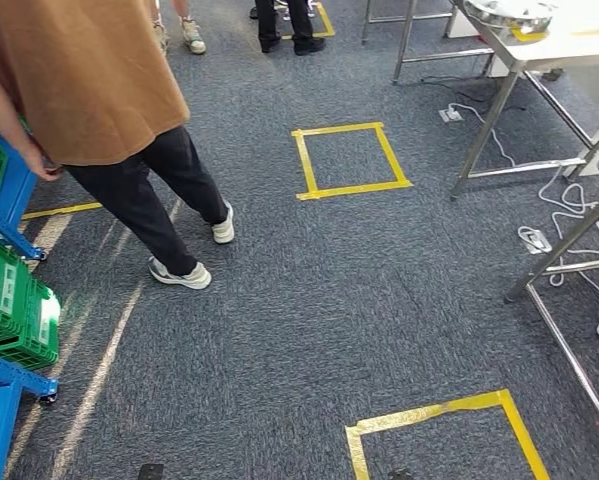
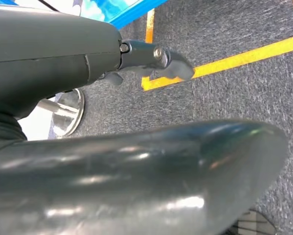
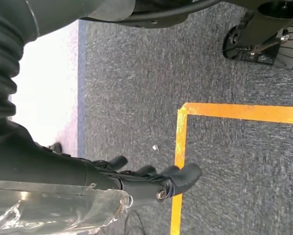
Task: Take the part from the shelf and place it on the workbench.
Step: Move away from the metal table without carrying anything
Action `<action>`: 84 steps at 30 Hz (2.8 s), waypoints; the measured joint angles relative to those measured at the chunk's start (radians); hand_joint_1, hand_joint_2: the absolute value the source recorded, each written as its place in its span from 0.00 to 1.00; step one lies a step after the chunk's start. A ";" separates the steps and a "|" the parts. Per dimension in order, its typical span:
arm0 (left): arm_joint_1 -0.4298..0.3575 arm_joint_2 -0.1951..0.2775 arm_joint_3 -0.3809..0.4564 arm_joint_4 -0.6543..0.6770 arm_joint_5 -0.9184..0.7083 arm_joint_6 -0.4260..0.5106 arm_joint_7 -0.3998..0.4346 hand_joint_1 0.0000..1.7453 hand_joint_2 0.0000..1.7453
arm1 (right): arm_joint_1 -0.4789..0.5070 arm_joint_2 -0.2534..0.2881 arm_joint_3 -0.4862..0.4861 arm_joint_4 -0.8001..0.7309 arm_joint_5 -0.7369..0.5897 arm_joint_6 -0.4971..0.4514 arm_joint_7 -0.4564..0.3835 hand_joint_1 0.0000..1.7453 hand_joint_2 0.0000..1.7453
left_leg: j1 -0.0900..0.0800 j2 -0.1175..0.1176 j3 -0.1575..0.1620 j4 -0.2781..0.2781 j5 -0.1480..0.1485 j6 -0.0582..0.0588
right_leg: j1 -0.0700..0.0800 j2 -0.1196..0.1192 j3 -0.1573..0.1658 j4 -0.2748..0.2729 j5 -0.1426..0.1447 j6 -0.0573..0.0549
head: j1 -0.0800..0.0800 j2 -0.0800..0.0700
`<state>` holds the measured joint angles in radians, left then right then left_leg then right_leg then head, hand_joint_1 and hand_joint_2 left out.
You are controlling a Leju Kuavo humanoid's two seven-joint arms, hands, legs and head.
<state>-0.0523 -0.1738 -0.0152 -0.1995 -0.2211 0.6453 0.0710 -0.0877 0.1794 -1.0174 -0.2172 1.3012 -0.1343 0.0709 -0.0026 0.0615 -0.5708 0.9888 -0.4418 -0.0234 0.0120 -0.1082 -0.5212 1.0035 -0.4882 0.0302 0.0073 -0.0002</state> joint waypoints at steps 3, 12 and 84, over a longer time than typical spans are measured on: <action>0.005 -0.001 0.000 0.000 0.001 0.004 0.000 0.00 0.00 | -0.006 0.000 0.000 -0.001 0.000 0.001 0.000 0.00 1.00 | 0.005 -0.032 0.000 -0.003 0.005 0.017 | -0.005 0.023 -0.005 0.024 -0.024 0.015 | 0.006 0.000; 0.003 -0.002 0.000 0.000 0.001 0.008 0.000 0.00 0.00 | -0.001 0.001 0.002 0.000 0.000 0.003 0.005 0.00 1.00 | 0.009 -0.156 -0.001 0.002 0.009 0.020 | -0.021 0.167 -0.050 0.087 -0.011 0.024 | 0.013 0.000; 0.003 -0.003 0.007 0.002 0.003 0.025 -0.011 0.00 0.00 | 0.005 0.004 0.003 0.001 0.014 0.001 0.008 0.00 1.00 | 0.009 -0.077 -0.157 0.282 -0.113 -0.030 | -0.020 0.093 -0.025 0.023 0.003 -0.023 | 0.002 0.000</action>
<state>-0.0492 -0.1766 -0.0085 -0.1980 -0.2176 0.6704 0.0596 -0.0826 0.1832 -1.0140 -0.2159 1.3148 -0.1335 0.0789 0.0066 -0.0155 -0.7276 1.2709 -0.5544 -0.0532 -0.0080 -0.0154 -0.5467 1.0266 -0.4855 0.0073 0.0093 -0.0003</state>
